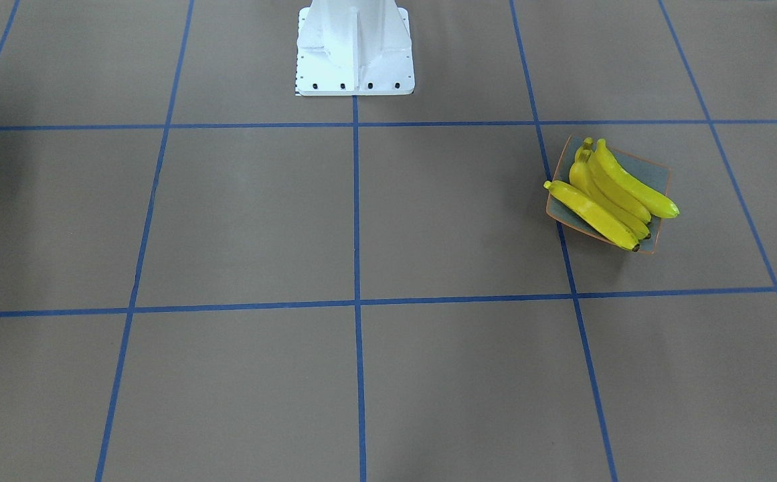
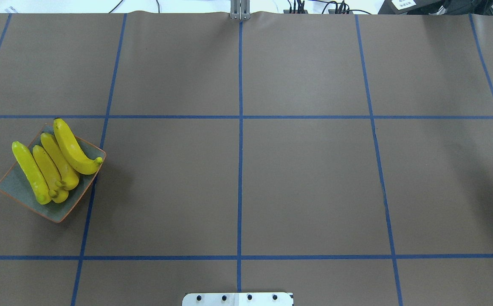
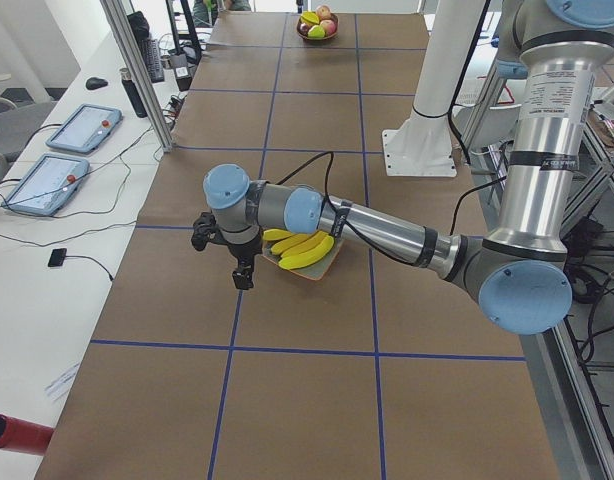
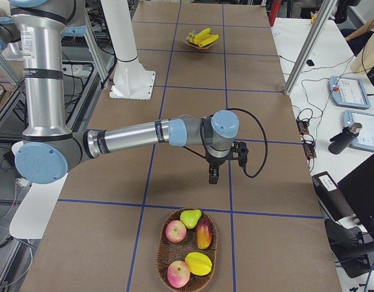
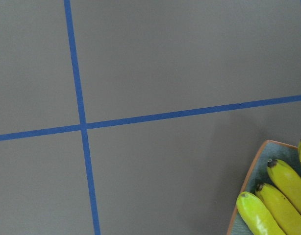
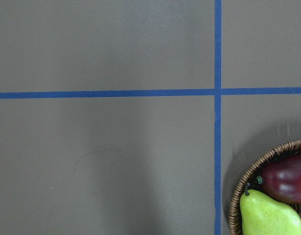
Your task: Transfer all bananas from basket to plate
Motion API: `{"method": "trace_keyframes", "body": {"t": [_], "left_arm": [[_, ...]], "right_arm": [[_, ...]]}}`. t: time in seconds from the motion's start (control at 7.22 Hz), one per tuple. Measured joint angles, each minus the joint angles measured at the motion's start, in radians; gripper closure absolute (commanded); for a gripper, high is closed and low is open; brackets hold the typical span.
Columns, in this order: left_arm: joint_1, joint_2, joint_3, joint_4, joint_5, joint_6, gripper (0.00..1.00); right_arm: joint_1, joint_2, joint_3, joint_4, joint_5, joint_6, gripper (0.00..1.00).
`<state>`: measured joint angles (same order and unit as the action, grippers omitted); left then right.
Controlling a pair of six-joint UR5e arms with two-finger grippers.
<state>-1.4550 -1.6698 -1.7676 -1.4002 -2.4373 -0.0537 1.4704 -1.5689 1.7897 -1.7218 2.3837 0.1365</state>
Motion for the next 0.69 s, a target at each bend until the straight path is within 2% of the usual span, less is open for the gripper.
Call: {"method": "trace_keyframes", "body": {"t": [0.42,0.69], "left_arm": [[-0.01,0.005,0.0,-0.002,-0.009,0.002,0.0],[-0.013,0.008,-0.016,-0.005,-0.004,0.005,0.0]], "right_arm": [[-0.001,-0.006,-0.01,0.037,-0.001,-0.001,0.0],[-0.001,-0.04,-0.051,0.172,-0.001,0.012,0.0]]}}
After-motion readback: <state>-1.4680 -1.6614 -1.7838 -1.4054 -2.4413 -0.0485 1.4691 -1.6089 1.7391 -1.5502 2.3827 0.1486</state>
